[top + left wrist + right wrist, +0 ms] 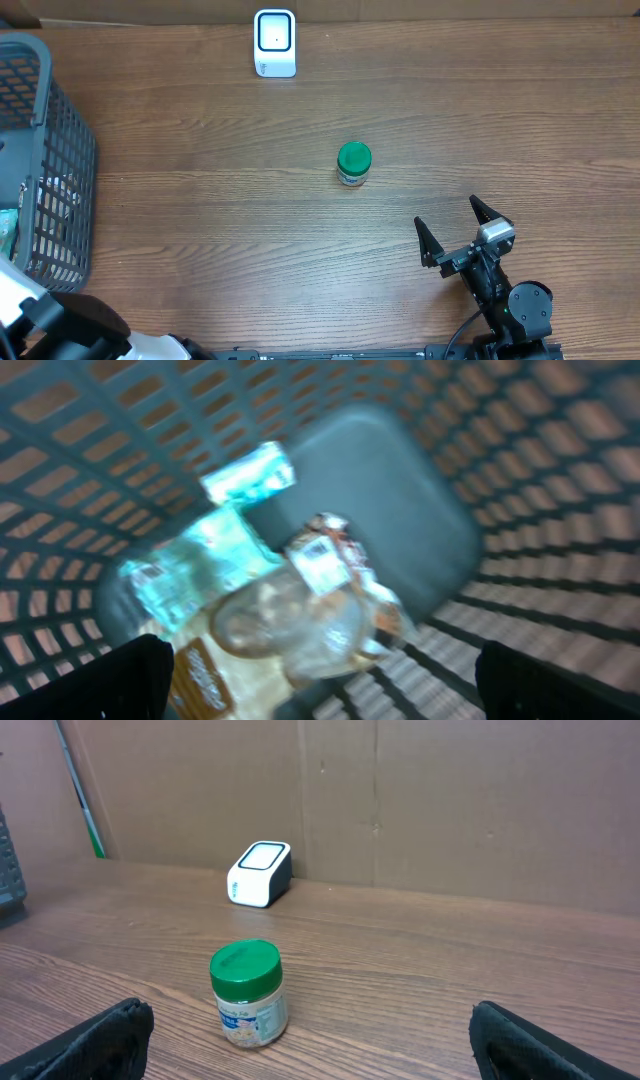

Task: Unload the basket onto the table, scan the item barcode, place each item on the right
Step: 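Reach the left gripper back into the basket and grasp a green packet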

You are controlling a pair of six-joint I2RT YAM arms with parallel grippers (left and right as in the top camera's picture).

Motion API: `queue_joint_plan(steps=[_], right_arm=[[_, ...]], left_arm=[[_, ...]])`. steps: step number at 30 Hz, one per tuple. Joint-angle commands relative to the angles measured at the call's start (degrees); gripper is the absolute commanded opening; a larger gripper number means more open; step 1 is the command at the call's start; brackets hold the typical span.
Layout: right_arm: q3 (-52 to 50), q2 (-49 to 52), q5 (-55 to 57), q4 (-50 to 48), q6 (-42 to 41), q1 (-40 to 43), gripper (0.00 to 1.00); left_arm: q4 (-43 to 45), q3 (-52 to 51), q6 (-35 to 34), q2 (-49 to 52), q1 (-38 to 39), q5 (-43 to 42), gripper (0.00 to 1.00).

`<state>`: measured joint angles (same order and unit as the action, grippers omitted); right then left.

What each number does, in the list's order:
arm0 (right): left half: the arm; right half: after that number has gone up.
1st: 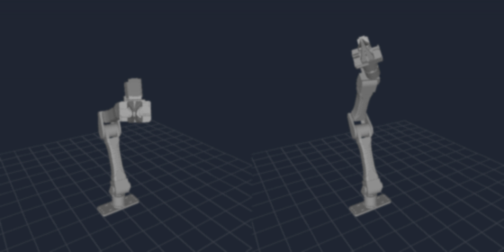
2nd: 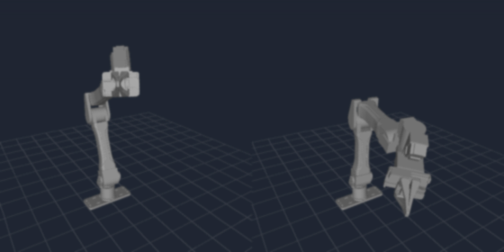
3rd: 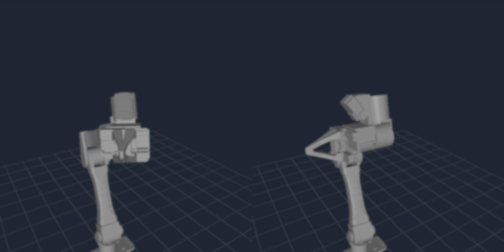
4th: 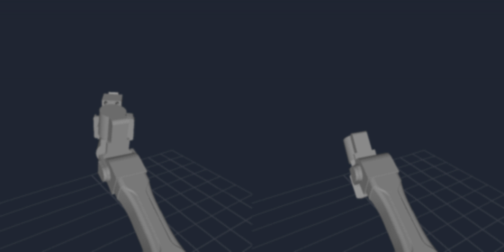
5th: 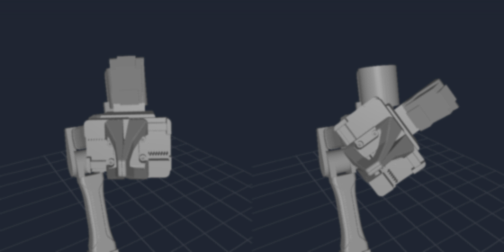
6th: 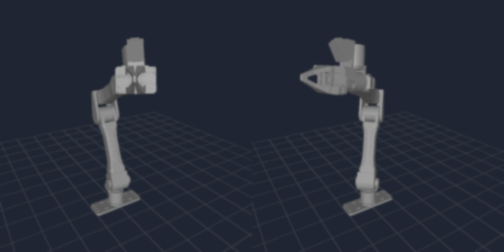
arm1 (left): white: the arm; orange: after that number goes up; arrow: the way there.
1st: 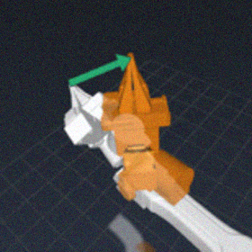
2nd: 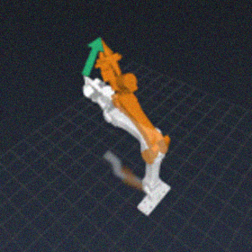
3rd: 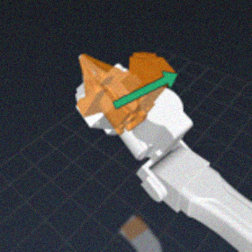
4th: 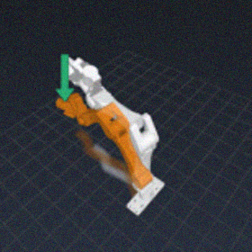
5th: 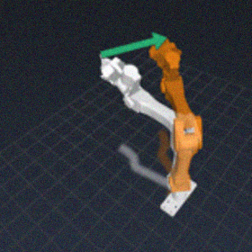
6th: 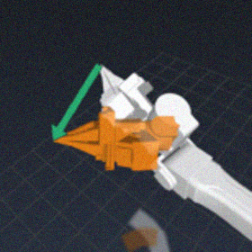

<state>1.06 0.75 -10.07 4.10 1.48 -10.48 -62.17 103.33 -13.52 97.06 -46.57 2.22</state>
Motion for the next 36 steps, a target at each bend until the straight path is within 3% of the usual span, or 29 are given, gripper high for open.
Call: queue_joint_plan(steps=[1,8,10,19,22,30,33,36], right_arm=[[-0.6,-0.2,0.6,-0.2,-0.1,0.4,1.00],[-0.6,-0.2,0.6,-0.2,-0.1,0.4,1.00],[-0.6,-0.2,0.6,-0.2,-0.1,0.4,1.00],[-0.6,-0.2,0.6,-0.2,-0.1,0.4,1.00],[-0.6,-0.2,0.6,-0.2,-0.1,0.4,1.00],[-0.6,-0.2,0.6,-0.2,-0.1,0.4,1.00],[-0.6,-0.2,0.6,-0.2,-0.1,0.4,1.00],[-0.6,-0.2,0.6,-0.2,-0.1,0.4,1.00]], left_arm=[[2.9,-3.8,7.4,2.4,-3.4,0.3,1.00],[3.5,-5.0,27.7,10.0,-4.5,3.2,0.93],[2.9,-5.0,30.2,12.0,-4.5,5.6,0.93],[1.7,-5.0,30.1,20.7,-5.2,13.7,0.82],[2.4,-5.0,28.7,22.6,-5.3,17.4,0.82],[4.7,-5.0,28.5,26.5,-5.3,17.7,0.79],[5.1,-5.0,28.5,28.0,-5.3,17.6,0.65],[5.6,-5.0,28.1,28.3,-5.2,17.2,0.40]])
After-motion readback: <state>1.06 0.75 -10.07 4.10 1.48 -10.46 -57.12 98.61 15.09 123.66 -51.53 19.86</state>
